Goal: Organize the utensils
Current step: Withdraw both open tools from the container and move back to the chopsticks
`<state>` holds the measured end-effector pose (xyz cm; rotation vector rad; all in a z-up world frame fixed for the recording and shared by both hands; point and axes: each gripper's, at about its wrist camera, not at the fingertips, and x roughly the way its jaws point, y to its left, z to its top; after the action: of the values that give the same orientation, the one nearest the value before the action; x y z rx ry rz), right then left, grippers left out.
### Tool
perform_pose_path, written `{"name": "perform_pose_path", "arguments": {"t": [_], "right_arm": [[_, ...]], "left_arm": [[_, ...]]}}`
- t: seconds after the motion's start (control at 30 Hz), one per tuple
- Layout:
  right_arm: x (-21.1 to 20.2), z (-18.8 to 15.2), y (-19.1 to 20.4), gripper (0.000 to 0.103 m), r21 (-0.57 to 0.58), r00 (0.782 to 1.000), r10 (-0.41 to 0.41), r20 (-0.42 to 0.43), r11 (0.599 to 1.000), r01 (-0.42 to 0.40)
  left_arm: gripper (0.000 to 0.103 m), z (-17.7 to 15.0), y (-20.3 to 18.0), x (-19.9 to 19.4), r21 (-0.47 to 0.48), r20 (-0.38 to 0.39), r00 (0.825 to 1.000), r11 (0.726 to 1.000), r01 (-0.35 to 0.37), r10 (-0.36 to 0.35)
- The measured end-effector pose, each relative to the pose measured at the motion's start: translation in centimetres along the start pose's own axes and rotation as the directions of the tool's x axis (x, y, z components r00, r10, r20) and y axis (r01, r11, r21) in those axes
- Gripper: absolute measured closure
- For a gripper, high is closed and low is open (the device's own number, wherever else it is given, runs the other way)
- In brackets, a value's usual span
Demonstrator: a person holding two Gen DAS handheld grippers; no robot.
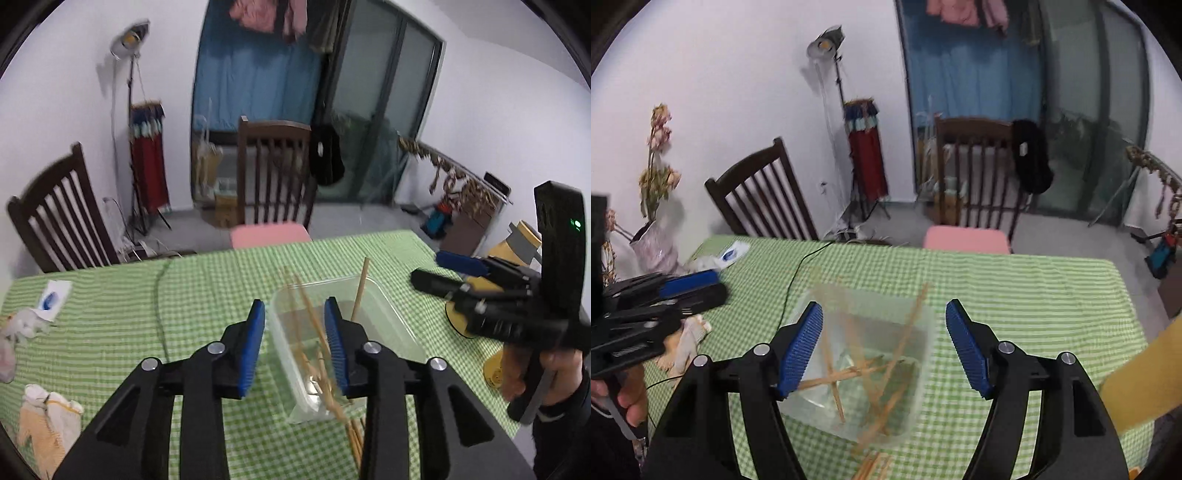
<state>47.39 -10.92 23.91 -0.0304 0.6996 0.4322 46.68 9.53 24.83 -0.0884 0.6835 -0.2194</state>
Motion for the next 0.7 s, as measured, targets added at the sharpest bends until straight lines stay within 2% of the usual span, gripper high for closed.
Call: {"name": "perform_pose_path", "arguments": {"t": [0.1, 0.27, 0.43, 0.5, 0.57, 0.7], "right_arm": [[-2.1, -1.1, -1.0, 0.036, 0.012, 0.999, -0.008, 0.043, 1.000, 0.008], [-6.1, -4.5, -1.6, 0.036, -0.012, 0.994, -0.030, 0.108, 0.999, 0.032], [-8.4, -8.6, -0.9, 0.035, -0.064, 0.987, -0.080, 0.140, 0.994, 0.090], [-9.5, -9.8, -0.4, 0.033, -0.081, 0.982, -0.094, 0.163, 0.991, 0.109], [-10.7, -10.9, 0.0, 0.028, -0.100, 0.971, -0.121, 0.206, 0.985, 0.144], [-12.9, -12.4, 0.3, 0.021, -0.102, 0.932, -0.206, 0.297, 0.964, 0.246]], "left_arm": [[0.064, -2.7, 0.0, -3.1, -0.027, 0.068, 0.998, 1.000, -0.003, 0.005], [0.061, -8.1, 0.0, -6.9, -0.102, 0.129, 0.991, 0.994, 0.042, -0.029], [0.057, -12.2, -0.5, -9.3, -0.128, 0.172, 0.984, 0.992, -0.010, 0.032], [0.049, -14.1, -1.2, -10.8, -0.105, 0.198, 0.978, 0.994, -0.041, 0.062], [0.046, -15.0, -1.9, -11.4, -0.071, 0.215, 0.973, 0.995, -0.068, 0.082], [0.037, -16.7, -3.5, -13.2, -0.004, 0.265, 0.954, 0.990, -0.143, 0.139]]}}
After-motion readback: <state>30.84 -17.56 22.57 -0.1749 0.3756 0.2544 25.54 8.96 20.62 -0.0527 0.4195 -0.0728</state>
